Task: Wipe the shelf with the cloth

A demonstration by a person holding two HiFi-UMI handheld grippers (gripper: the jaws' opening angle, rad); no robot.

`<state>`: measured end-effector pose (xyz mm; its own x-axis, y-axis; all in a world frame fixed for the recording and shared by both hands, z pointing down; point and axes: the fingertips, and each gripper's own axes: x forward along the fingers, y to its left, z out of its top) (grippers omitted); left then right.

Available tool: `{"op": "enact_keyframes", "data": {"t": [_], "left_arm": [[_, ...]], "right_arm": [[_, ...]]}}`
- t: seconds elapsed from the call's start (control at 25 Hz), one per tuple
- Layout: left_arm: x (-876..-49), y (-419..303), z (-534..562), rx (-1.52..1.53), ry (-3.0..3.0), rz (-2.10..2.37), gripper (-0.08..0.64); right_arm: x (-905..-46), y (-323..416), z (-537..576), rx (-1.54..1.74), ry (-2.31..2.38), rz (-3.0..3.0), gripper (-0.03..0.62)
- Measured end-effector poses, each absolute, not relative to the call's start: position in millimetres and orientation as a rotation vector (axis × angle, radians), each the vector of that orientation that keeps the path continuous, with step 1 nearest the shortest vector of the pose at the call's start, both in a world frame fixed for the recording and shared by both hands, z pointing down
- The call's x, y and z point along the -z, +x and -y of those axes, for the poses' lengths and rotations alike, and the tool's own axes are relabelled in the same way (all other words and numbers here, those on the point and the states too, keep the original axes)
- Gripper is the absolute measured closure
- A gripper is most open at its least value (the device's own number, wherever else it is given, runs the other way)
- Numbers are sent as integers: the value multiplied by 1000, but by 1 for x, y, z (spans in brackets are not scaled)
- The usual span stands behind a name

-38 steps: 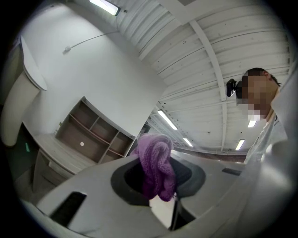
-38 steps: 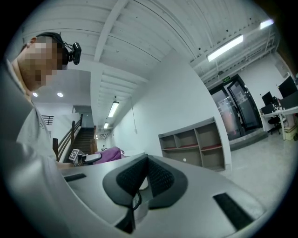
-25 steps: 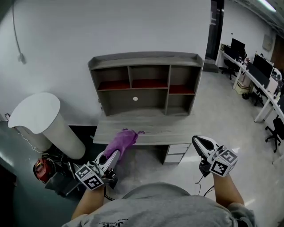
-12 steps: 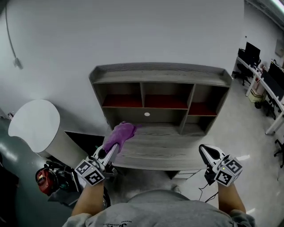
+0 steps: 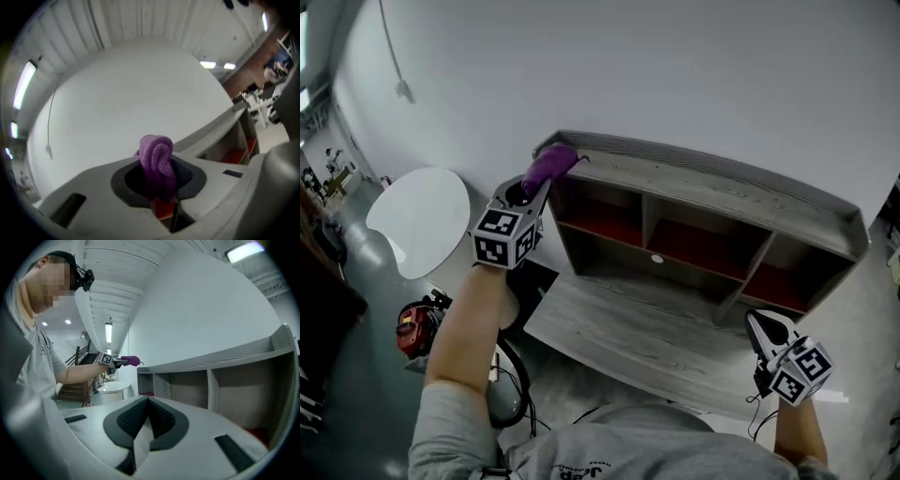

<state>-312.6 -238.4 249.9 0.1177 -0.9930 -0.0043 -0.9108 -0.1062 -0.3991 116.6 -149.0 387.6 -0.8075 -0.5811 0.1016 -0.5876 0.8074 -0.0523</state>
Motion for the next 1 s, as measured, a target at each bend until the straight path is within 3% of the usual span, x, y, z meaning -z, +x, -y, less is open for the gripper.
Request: {"op": "enact_keyframes", "data": {"t": [0.2, 0.52, 0.8, 1.0], "left_arm": [[-233, -363, 346, 1090, -1719, -1724, 460], [-330, -386, 419, 1978, -1512, -1037, 460], [-343, -378, 444, 1974, -1766, -1071, 474], [-340, -278, 440, 1792, -2084, -1030, 472]], "right_arm": [[-399, 85, 173, -141, 970, 2848, 572], [-403, 38, 181, -207, 1113, 2746, 572], [-409, 50, 189, -270, 1188, 2729, 572], [-416, 107, 195, -331, 1227, 2767, 572]]}}
